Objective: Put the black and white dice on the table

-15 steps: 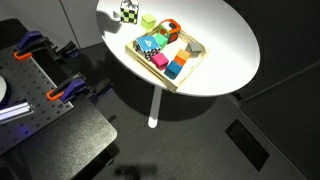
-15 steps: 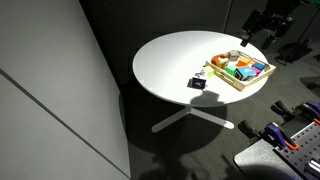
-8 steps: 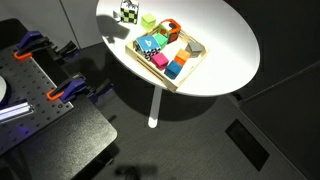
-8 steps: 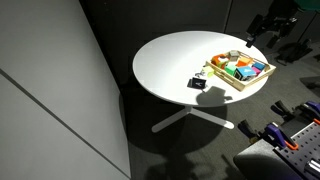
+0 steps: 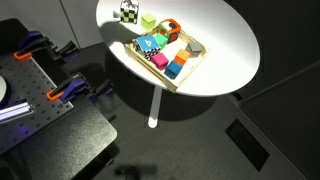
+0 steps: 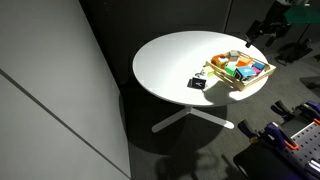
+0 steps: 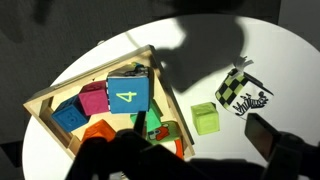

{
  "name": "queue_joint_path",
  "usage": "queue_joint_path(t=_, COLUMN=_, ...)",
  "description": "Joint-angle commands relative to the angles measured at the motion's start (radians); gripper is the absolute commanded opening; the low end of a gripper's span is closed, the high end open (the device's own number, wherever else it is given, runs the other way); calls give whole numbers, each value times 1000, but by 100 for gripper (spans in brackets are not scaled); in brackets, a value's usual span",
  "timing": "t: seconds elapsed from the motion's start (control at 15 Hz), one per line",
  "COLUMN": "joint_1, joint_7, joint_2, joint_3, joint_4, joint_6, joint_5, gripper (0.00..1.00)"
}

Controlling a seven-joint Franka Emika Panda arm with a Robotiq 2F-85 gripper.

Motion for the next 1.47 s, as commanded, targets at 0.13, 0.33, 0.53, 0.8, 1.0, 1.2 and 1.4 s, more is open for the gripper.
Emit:
queue_joint_path(t=0.13, joint_1=-27, joint_7=11, joint_2=129, joint_3=-31, joint_4=53, joint_6=22, joint_5=-58, gripper=100)
queue_joint_path(t=0.33, joint_1=-28, joint_7=-14, joint_2=193, joint_3=-54, joint_4=87, joint_6=0, joint_5=-44, gripper=100)
queue_joint_path(t=0.53, joint_1=-32, joint_7=-4, joint_2=257, joint_3=-70, joint_4=124, joint_6=-4, joint_5=-58, gripper=100)
queue_joint_path(t=0.8, joint_1=-23, joint_7=-1, joint_2=263, joint_3=-77, joint_4=107, joint_6=24, joint_5=-48, gripper=100)
queue_joint_path(t=1.0, joint_1=-21, joint_7=-1, joint_2=266, joint_3=-76, joint_4=106, joint_6=25, joint_5=-48, gripper=100)
queue_joint_path(t=1.2, joint_1=-20, joint_7=-1, joint_2=266, joint_3=-76, joint_4=106, joint_6=25, joint_5=-48, gripper=100)
queue_joint_path(t=1.4, joint_1=-25, joint_7=23, joint_2=326, joint_3=-83, joint_4=149, joint_6=3, joint_5=-59, gripper=100)
